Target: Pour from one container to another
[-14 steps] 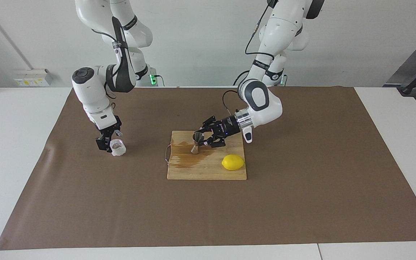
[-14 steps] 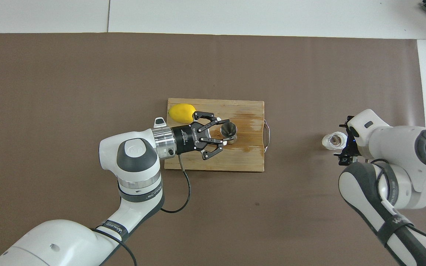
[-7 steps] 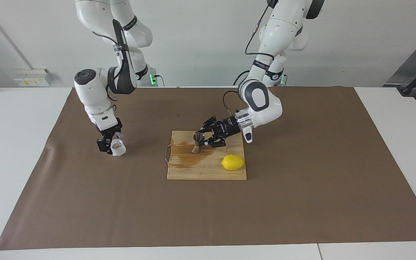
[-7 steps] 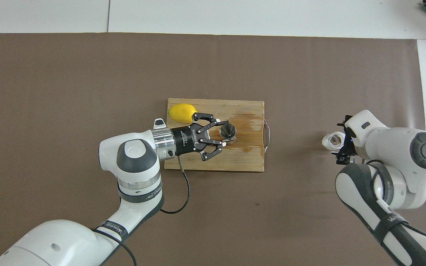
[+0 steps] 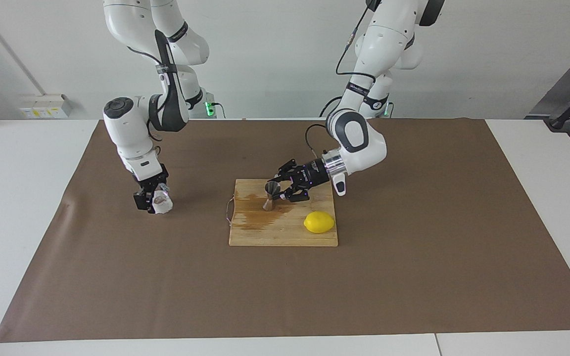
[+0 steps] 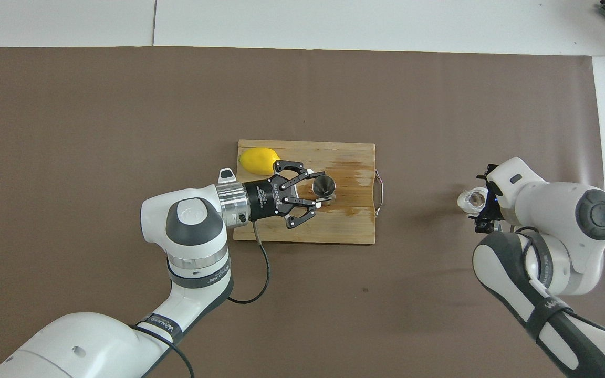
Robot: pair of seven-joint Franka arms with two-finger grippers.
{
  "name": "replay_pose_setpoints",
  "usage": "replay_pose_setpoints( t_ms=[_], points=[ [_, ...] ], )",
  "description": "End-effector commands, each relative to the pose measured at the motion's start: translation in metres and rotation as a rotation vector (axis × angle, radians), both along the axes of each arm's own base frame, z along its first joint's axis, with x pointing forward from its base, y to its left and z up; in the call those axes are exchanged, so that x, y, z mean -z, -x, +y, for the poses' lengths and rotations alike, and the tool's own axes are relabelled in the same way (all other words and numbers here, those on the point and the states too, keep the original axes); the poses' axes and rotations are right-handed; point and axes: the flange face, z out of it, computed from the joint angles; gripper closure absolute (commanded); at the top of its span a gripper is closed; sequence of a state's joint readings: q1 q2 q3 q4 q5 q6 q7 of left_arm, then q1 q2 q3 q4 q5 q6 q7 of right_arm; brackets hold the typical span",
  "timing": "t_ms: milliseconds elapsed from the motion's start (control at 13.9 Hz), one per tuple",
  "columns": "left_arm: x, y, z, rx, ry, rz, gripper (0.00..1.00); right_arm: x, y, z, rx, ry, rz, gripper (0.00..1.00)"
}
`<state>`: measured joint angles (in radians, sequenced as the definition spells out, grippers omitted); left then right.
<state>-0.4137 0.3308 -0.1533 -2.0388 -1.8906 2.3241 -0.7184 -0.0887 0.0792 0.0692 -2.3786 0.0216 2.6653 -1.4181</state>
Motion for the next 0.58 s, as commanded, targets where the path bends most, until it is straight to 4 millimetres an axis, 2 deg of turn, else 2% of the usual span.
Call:
replay_pose_setpoints(
  t_ms=[0,72,144,361,505],
  points=[
    [0.0012,0.0032,0.0017,-0.021,-0.023,-0.015,0.30,-0.0001,0.0017,-0.0051,-0.013,-0.007,-0.014,0.00],
    [0.0001,0.0021,0.0017,-0.024,-0.025,-0.018,0.26,0.0011,0.0027,-0.0050,-0.013,-0.007,-0.011,0.00],
    [-0.0004,0.0021,0.0011,-0.024,-0.027,-0.021,0.16,0.0018,0.0032,-0.0058,-0.011,-0.007,-0.010,0.00],
    [-0.0010,0.0016,0.0011,-0.024,-0.028,-0.023,0.00,0.0019,0.0035,-0.0090,-0.019,-0.005,-0.009,0.00],
    [-0.0008,0.0010,0.0022,-0.026,-0.032,-0.024,0.00,0.0019,0.0037,-0.0145,-0.023,-0.001,-0.009,0.00]
  ],
)
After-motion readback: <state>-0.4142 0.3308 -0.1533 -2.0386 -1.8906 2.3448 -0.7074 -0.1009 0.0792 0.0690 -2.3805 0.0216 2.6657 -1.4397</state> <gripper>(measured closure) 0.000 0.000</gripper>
